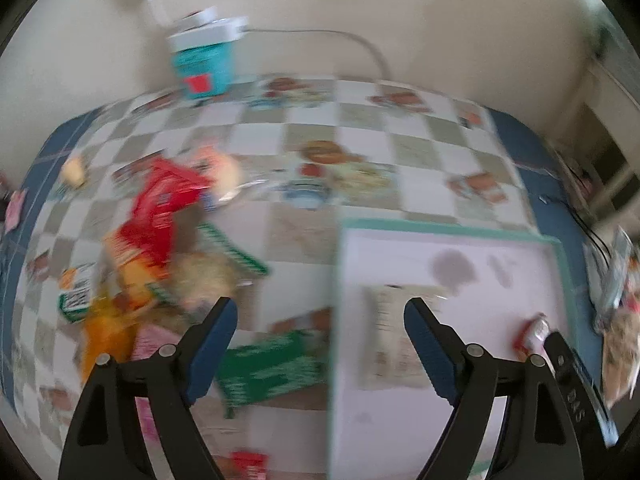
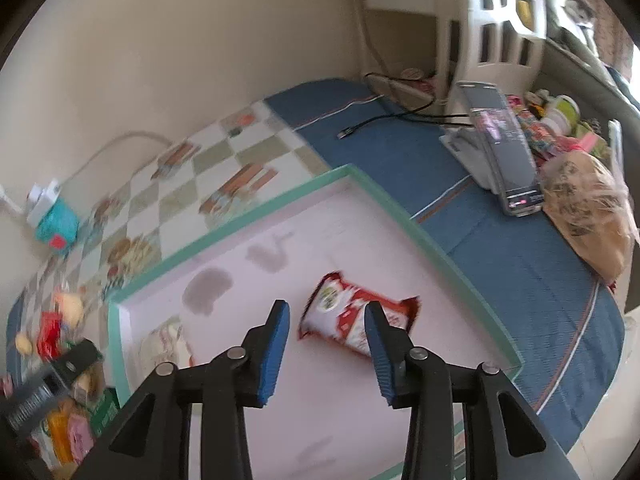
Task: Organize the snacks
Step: 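Carry both packets to the white tray and release them inside, then move both tools back toward the snack pile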
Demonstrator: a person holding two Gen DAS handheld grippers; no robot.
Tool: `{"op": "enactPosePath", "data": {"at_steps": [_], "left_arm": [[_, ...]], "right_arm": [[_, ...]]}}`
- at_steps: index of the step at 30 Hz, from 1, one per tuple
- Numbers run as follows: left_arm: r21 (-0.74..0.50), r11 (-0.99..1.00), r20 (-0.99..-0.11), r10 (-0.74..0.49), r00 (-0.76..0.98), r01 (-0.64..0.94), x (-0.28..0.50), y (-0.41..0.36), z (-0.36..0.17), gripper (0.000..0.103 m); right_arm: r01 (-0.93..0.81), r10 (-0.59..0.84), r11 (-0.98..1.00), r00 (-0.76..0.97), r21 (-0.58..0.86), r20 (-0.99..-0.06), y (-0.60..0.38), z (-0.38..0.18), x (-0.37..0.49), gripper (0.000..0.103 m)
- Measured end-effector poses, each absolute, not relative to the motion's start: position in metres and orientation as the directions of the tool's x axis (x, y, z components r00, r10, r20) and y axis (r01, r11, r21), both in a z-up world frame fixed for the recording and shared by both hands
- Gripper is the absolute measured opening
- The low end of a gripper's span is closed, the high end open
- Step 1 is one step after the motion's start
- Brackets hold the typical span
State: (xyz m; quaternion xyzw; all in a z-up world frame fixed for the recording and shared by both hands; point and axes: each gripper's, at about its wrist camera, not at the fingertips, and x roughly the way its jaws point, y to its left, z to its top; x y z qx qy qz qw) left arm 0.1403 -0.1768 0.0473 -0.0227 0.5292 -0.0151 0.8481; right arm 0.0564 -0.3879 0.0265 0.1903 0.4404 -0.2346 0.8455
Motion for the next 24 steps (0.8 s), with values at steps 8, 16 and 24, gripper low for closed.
{"op": "enactPosePath", "data": {"at_steps": [8,16,24], "left_arm": [[-0.016,0.974,-0.902,0.084,0.424,-0.227,0.142,-0.096,0.047,0.088],[-0.047,0.932,-0.883,0.13,0.451,-0.361,0.122,-0.041,0.062,0.088],[-0.088,0.895,-0.868,0.146,0.475,-0.437,0.104,0.002,0.074,0.088]], "right_arm": [[0.483,-0.188,0.871,0.499,0.09,-0.846,-0.353,0.025,0.069,0.069],[0.441,-0.175,0.895,0.5,0.075,-0.848,-0.326,0.027,0.074,0.094],[0.378,-0.137,0.921,0.541,0.094,-0.83,-0.297,0.042,0.075,0.103]]}}
